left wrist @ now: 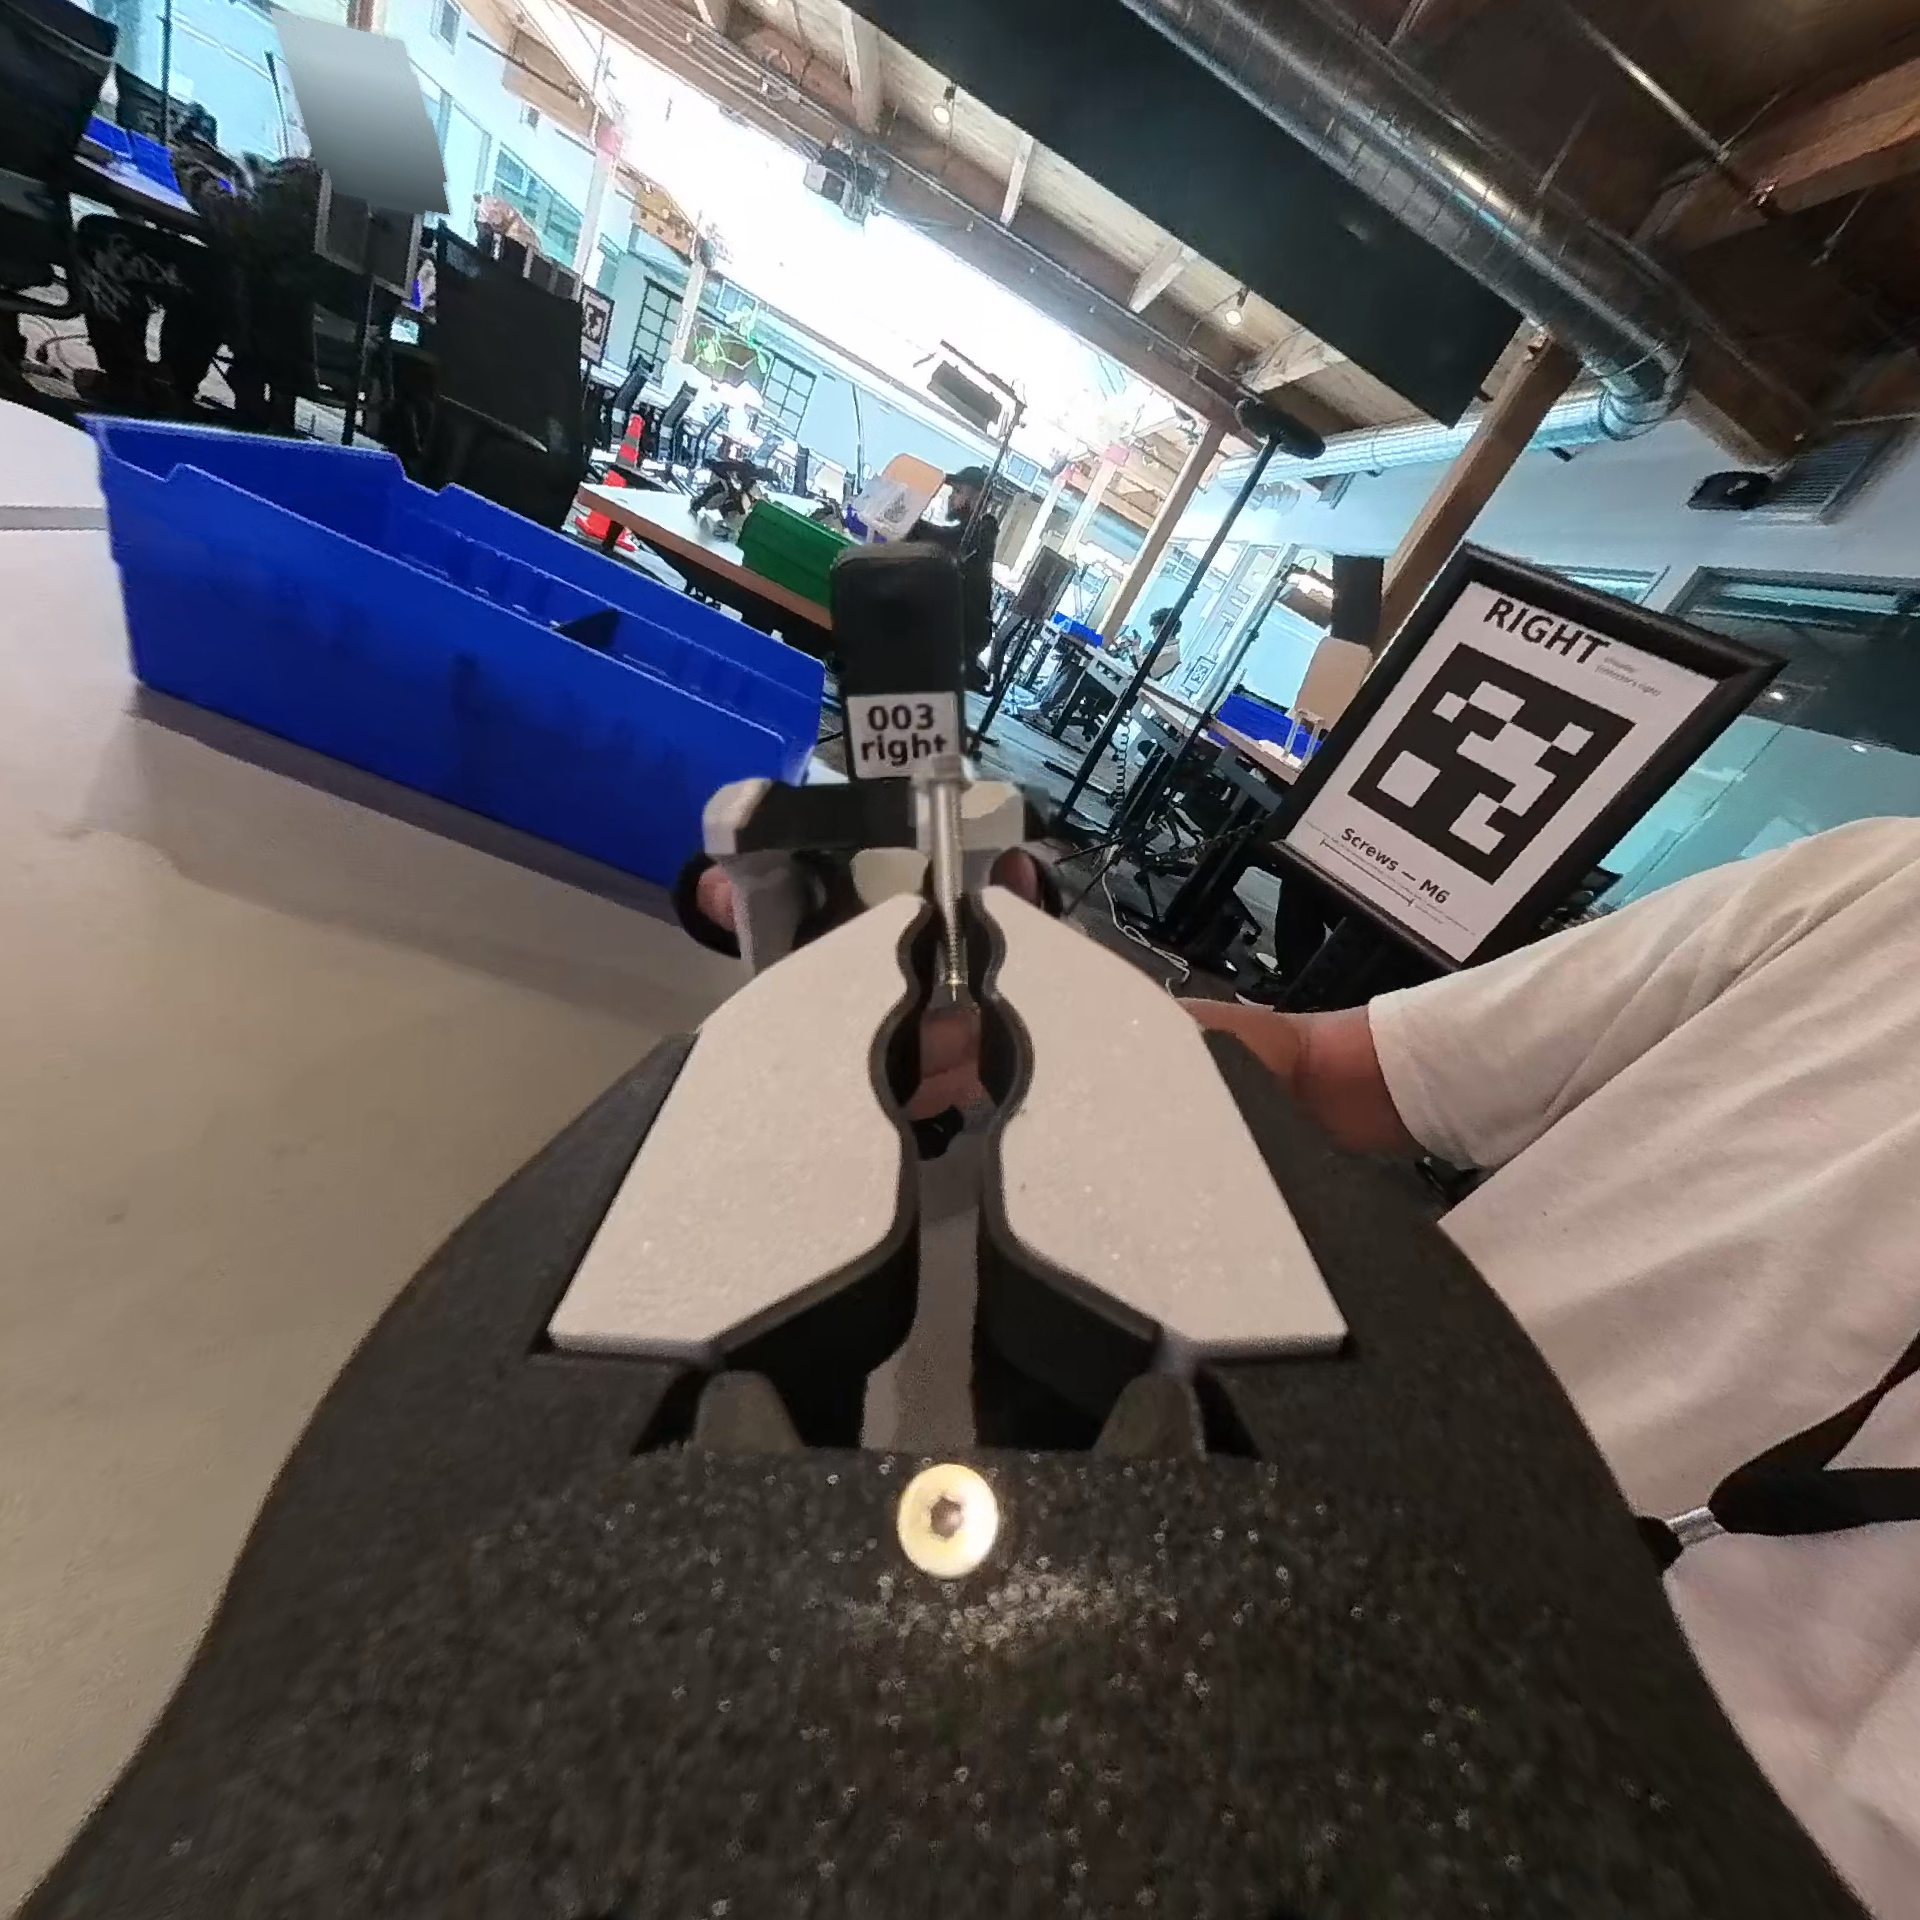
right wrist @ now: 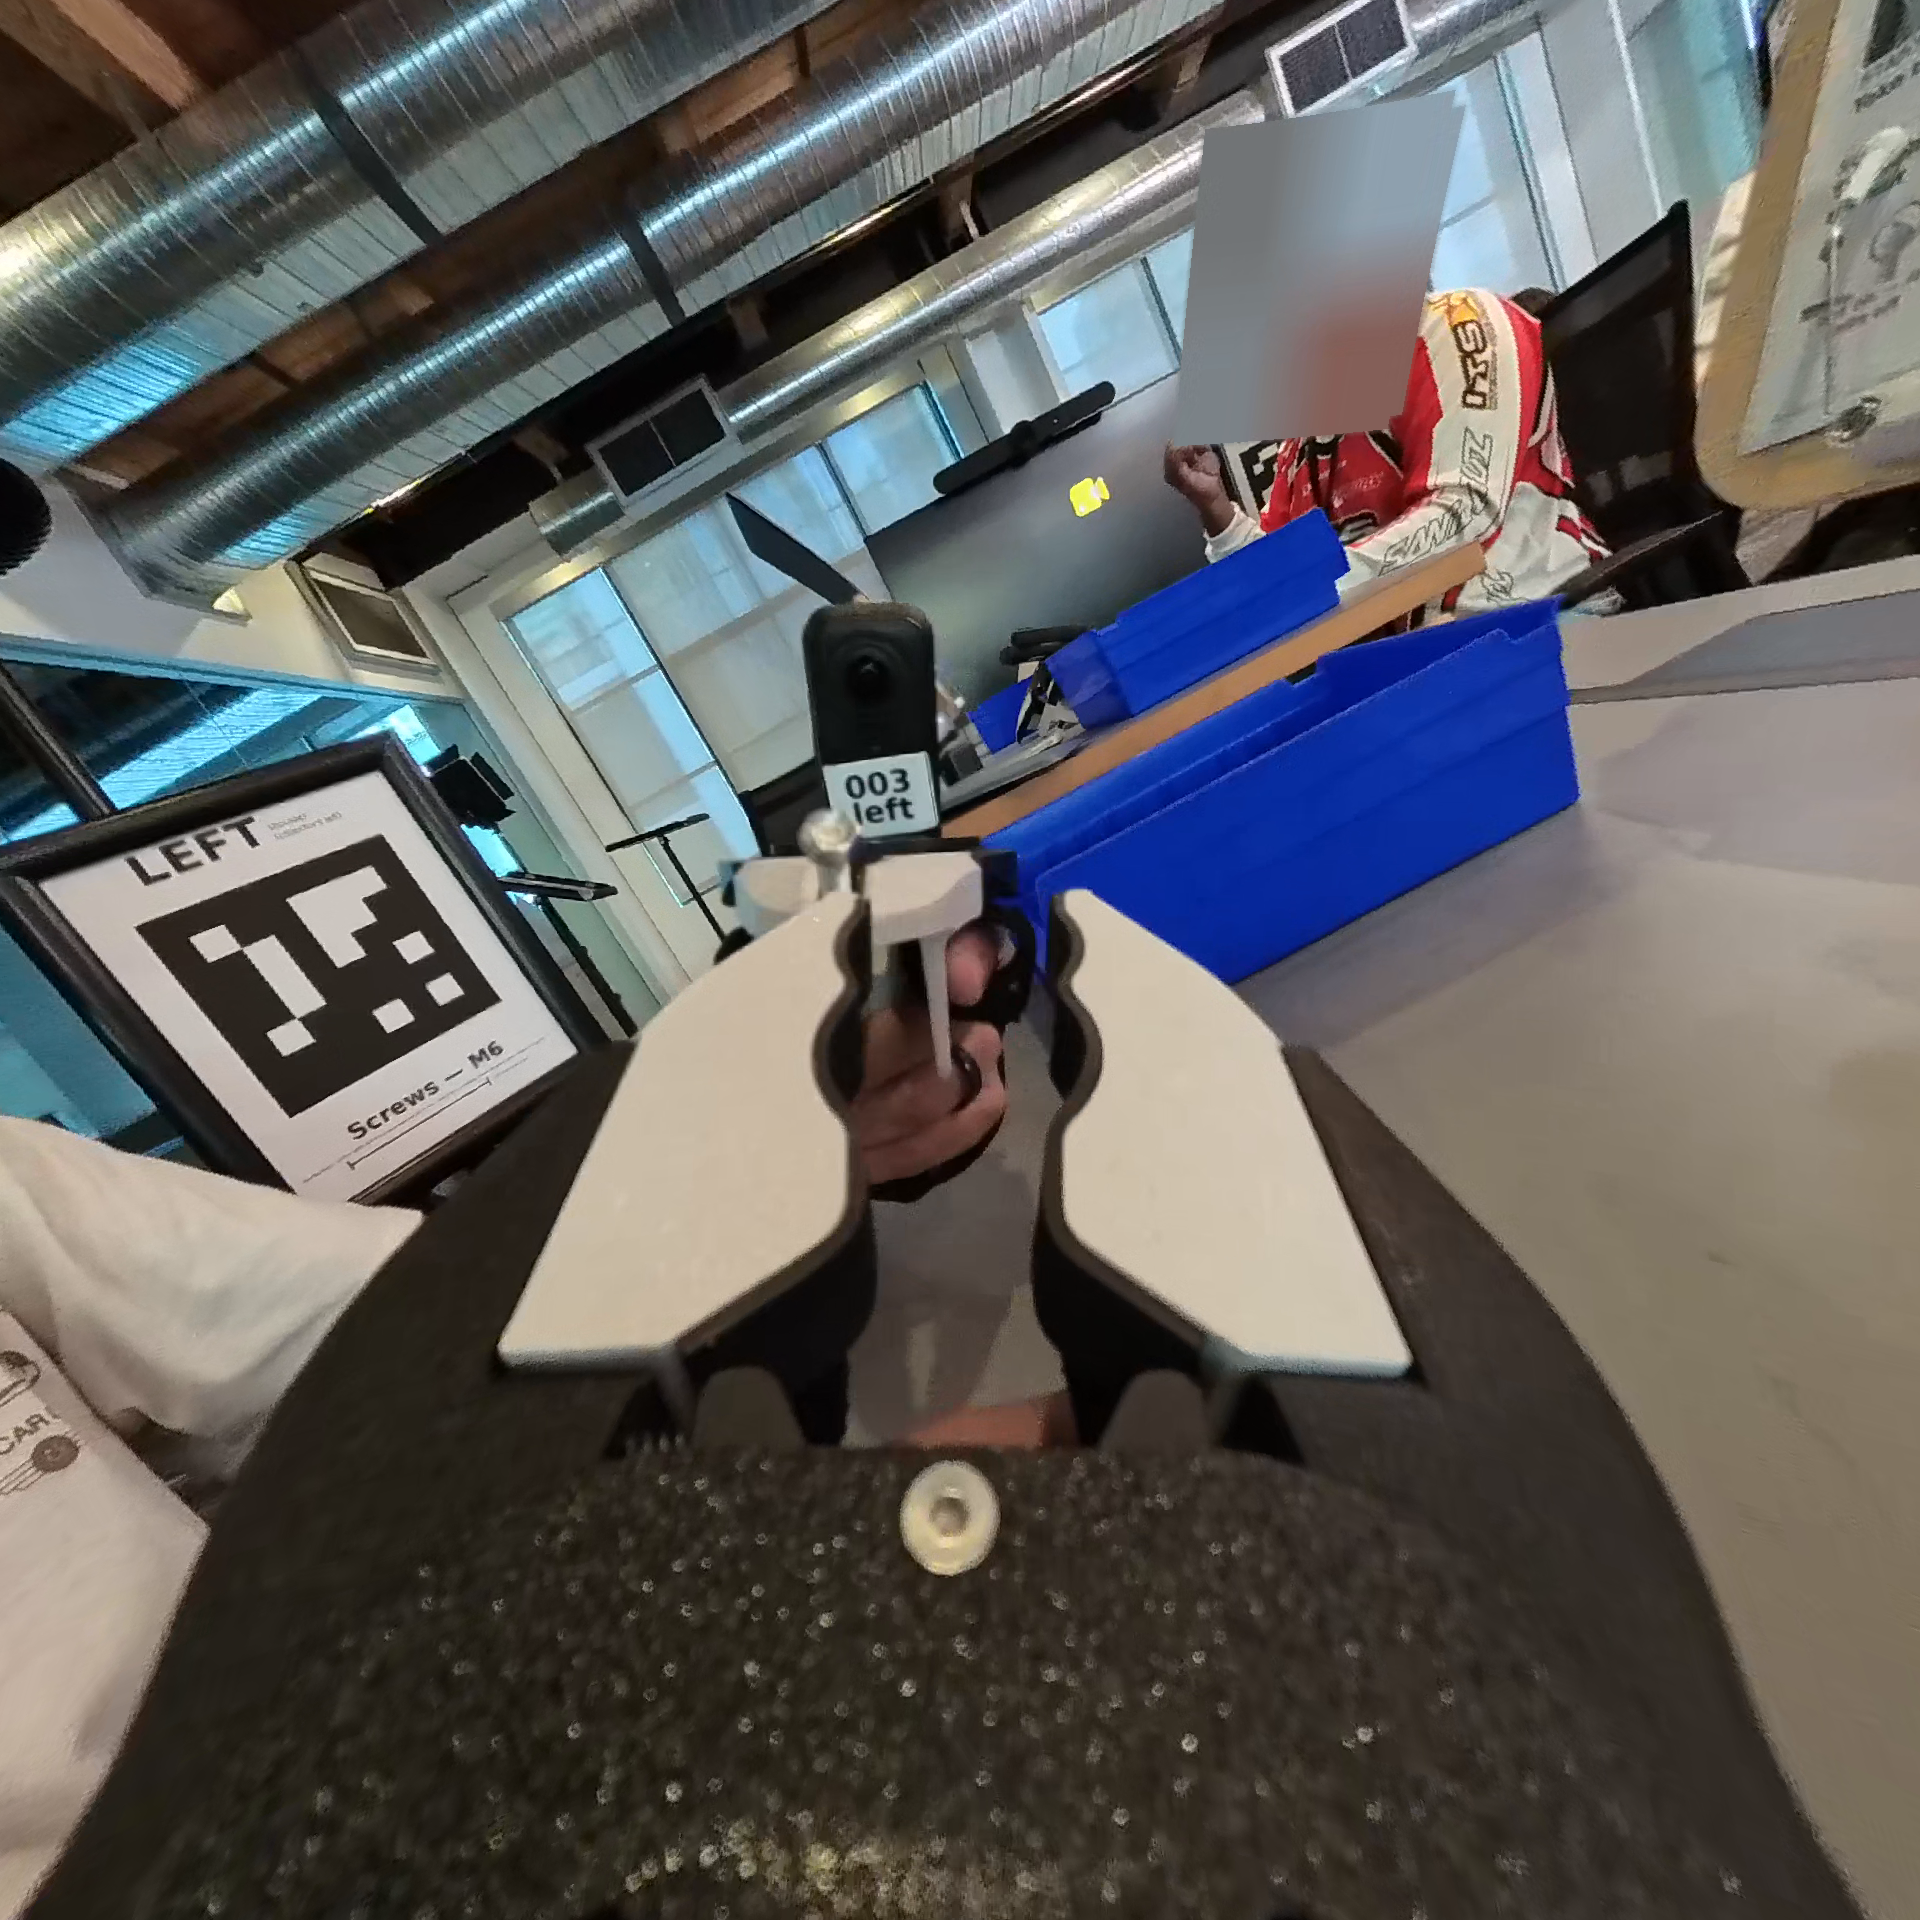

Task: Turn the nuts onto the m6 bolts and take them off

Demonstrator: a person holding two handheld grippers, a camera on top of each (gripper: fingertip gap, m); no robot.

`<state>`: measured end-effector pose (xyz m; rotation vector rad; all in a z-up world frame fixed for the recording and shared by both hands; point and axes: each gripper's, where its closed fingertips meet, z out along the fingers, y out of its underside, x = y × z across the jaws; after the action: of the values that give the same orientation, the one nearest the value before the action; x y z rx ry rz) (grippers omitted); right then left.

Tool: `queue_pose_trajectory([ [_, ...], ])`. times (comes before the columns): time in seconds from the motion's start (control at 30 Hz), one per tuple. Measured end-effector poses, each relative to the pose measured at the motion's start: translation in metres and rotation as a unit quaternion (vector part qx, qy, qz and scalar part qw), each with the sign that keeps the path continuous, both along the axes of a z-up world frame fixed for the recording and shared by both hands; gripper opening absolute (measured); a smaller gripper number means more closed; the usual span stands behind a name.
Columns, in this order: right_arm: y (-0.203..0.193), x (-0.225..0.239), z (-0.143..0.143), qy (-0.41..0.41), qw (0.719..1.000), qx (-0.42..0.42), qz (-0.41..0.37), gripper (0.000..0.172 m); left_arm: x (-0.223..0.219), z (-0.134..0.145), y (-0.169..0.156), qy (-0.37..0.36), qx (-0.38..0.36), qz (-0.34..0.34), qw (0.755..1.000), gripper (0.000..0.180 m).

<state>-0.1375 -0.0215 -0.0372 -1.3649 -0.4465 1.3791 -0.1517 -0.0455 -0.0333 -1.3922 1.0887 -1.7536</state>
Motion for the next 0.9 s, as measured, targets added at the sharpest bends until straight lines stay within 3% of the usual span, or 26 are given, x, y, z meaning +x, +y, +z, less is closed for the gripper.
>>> queue_pose_trajectory([
  [0.2, -0.009, -0.007, 0.016, 0.003, 1.0, 0.023, 0.016, 0.033, 0.002, -0.007, -0.001, 0.013, 0.004, -0.004, 1.0, 0.005],
  [0.43, -0.002, 0.003, 0.002, 0.003, 1.0, 0.004, 0.004, 0.032, 0.0, -0.001, -0.002, 0.002, -0.001, -0.007, 1.0, 0.005],
  [0.63, -0.012, -0.007, 0.018, 0.001, 0.999, 0.028, 0.021, 0.033, 0.003, -0.007, -0.003, 0.016, 0.007, -0.006, 1.0, 0.005],
  [0.9, -0.005, 0.002, 0.004, -0.003, 1.0, 0.009, 0.008, 0.032, -0.001, -0.002, -0.001, 0.005, 0.0, -0.007, 1.0, 0.005],
])
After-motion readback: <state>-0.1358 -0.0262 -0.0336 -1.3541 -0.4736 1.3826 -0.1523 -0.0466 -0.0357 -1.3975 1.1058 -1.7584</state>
